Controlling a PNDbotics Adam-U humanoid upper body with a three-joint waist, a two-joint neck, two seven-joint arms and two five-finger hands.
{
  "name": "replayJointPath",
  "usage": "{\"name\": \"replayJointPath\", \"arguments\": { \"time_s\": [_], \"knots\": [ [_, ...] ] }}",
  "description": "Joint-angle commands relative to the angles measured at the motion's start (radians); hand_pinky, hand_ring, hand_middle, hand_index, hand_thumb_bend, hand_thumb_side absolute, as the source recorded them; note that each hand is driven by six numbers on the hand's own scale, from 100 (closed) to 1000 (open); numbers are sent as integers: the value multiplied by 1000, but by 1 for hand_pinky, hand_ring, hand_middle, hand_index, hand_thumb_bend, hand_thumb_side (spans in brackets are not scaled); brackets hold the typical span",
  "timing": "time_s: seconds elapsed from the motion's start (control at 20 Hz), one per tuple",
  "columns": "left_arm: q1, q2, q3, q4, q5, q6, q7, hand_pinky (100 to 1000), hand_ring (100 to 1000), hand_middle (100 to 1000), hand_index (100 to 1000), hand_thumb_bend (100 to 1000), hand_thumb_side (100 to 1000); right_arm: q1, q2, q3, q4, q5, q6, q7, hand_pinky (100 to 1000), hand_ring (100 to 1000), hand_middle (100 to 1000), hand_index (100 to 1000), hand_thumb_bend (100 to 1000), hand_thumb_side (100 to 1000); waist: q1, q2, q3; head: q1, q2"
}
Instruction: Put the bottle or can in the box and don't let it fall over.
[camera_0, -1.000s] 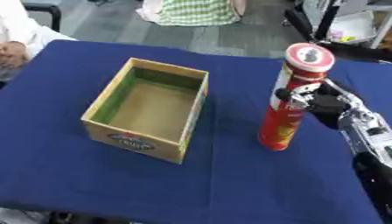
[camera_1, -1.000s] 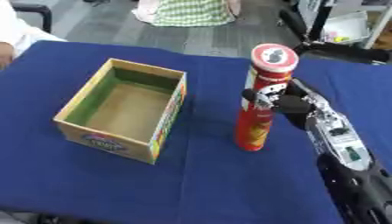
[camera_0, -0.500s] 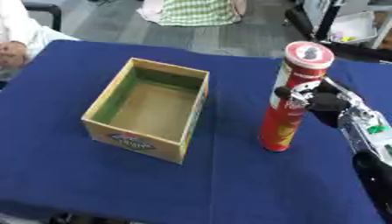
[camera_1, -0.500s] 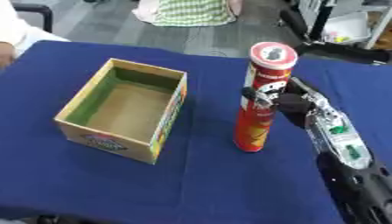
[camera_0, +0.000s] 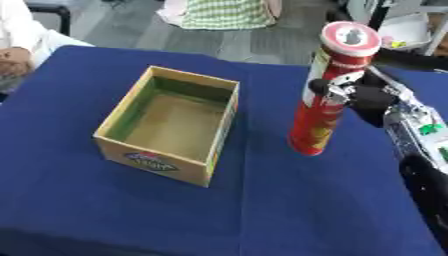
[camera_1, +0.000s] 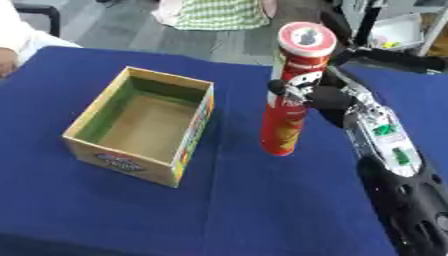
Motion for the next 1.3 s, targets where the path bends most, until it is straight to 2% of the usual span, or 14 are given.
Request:
{"name": "replayJointPath", "arguments": {
  "time_s": [0.05,0.6,0.9,1.3],
  "knots": [
    [-2,22,3,-12,1,-2,-3,911,766,824,832,100,712,-60,10,9,-35,5,17,-7,916,983,1000,263,422,100,5,-14,0,1,-4],
    [-4,25,-3,-9,4,0,-9,912,766,824,832,100,712,-306,184,90,1,79,86,-20,917,983,995,285,438,100,3,-23,9,-12,-3],
    [-5,24,-6,-7,7,1,-13,912,765,823,831,100,713,-375,285,127,34,115,97,-9,916,982,993,299,443,100,4,-27,16,-21,-2],
    [-8,20,-11,-4,9,2,-19,913,765,823,831,100,715,-400,407,184,92,180,104,12,914,980,989,307,451,100,3,-27,28,-32,2]
  ]
}}
